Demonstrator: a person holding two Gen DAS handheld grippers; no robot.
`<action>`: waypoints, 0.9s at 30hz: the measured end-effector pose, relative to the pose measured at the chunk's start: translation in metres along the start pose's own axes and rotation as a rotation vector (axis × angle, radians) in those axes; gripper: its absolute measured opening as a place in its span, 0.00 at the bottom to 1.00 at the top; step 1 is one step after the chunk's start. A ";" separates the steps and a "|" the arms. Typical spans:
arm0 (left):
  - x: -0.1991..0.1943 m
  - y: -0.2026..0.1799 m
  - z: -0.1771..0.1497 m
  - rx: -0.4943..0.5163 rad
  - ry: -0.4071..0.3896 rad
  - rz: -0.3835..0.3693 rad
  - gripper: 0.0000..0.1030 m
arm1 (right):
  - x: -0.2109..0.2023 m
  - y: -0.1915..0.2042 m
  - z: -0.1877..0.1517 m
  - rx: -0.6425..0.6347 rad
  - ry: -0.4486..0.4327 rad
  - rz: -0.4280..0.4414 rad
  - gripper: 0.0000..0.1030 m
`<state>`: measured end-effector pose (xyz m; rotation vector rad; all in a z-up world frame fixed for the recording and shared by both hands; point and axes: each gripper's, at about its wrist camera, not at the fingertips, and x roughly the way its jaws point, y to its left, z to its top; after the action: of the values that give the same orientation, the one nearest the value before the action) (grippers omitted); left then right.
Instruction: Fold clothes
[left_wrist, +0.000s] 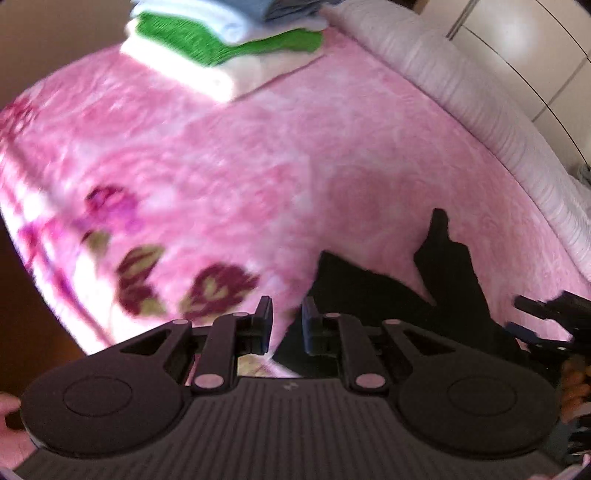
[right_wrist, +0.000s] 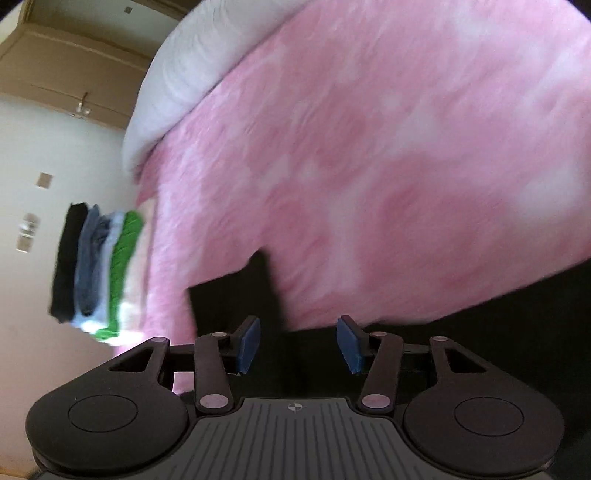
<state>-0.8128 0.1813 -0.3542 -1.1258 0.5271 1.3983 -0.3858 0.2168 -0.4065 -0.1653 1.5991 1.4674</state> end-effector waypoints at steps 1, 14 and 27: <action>-0.001 0.007 -0.001 -0.018 0.008 -0.004 0.11 | 0.008 0.000 -0.003 0.016 0.004 -0.009 0.49; -0.023 0.057 -0.002 -0.141 0.025 -0.046 0.11 | 0.019 0.118 -0.087 -0.566 0.093 0.062 0.01; -0.005 0.042 -0.008 -0.222 0.100 -0.208 0.19 | -0.017 0.085 -0.140 -0.640 0.190 -0.288 0.27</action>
<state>-0.8506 0.1642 -0.3658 -1.3935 0.3191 1.2453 -0.5038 0.1150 -0.3547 -0.8840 1.1313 1.7175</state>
